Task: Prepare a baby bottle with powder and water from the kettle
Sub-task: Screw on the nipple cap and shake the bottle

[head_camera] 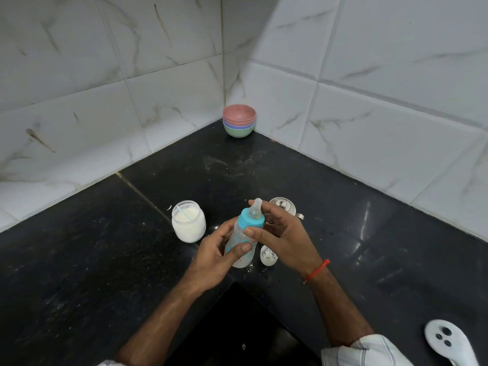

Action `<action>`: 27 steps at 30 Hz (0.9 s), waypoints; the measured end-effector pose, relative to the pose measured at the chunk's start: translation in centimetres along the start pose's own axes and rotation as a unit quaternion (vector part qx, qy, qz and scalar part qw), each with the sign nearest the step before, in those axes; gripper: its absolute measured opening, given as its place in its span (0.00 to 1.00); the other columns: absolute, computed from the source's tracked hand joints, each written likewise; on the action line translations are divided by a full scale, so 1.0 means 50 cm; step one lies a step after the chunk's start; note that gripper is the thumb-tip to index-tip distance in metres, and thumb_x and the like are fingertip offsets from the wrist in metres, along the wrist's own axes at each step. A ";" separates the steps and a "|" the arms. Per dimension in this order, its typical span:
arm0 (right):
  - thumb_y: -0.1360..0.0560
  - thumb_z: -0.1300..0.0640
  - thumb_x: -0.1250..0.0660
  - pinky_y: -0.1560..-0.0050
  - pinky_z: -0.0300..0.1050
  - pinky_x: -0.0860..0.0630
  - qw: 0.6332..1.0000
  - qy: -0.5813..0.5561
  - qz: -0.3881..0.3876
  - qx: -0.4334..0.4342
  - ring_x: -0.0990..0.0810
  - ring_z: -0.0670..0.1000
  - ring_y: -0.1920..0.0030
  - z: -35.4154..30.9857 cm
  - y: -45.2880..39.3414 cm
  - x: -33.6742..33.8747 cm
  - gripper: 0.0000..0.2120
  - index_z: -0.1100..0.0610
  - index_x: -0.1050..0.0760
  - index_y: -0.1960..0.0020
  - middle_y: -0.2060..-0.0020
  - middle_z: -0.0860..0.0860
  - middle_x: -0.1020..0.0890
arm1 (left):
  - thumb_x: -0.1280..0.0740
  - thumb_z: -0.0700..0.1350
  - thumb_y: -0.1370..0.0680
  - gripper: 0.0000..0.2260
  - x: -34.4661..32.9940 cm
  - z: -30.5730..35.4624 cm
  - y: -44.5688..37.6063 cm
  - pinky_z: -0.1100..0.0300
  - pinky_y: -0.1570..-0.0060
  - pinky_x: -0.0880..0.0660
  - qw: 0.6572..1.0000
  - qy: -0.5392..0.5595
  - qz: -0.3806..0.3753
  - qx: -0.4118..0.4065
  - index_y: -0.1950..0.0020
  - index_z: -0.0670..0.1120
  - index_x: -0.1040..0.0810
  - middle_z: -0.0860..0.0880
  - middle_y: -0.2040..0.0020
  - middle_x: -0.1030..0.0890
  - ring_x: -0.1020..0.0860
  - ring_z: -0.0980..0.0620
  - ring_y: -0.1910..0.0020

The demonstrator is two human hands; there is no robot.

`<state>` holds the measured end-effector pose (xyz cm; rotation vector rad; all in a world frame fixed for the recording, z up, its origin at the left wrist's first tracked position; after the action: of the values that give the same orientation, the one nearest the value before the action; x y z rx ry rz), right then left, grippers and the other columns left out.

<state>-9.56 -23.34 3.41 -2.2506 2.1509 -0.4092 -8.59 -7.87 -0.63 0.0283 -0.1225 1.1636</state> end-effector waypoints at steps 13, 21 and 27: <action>0.21 0.56 0.33 0.34 0.43 0.23 0.991 -0.126 -0.016 -0.046 0.22 0.48 0.30 0.004 0.009 -0.011 0.29 0.53 0.34 0.22 0.30 0.52 0.22 | 0.27 0.49 0.26 0.24 0.008 0.000 -0.006 0.67 0.41 0.22 0.999 -0.013 0.030 -0.007 0.31 0.58 0.27 0.62 0.38 0.18 0.21 0.62 0.36; 0.21 0.53 0.33 0.38 0.48 0.21 0.984 -0.128 0.122 -0.014 0.17 0.53 0.41 0.002 0.020 0.027 0.19 0.53 0.25 0.31 0.45 0.56 0.16 | 0.27 0.52 0.27 0.26 0.023 -0.016 -0.010 0.63 0.36 0.23 0.998 -0.036 0.043 -0.007 0.30 0.57 0.27 0.58 0.35 0.18 0.21 0.59 0.34; 0.22 0.56 0.34 0.43 0.42 0.22 0.981 -0.145 0.129 -0.009 0.17 0.47 0.44 -0.004 0.021 0.019 0.17 0.60 0.22 0.35 0.46 0.53 0.14 | 0.24 0.55 0.26 0.25 0.015 -0.009 -0.009 0.64 0.36 0.24 0.997 -0.070 0.039 -0.012 0.32 0.63 0.27 0.65 0.36 0.20 0.22 0.63 0.35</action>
<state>-10.60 -24.31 3.61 -1.8621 2.2481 -0.0525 -7.83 -7.33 -1.00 0.0847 -0.2638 1.2377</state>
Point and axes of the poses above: each hand's wrist, its own y-axis away from the middle knuckle, its own x-axis out of the back of the hand, z = x × y, the point moved 7 cm from there along -y, towards the middle knuckle
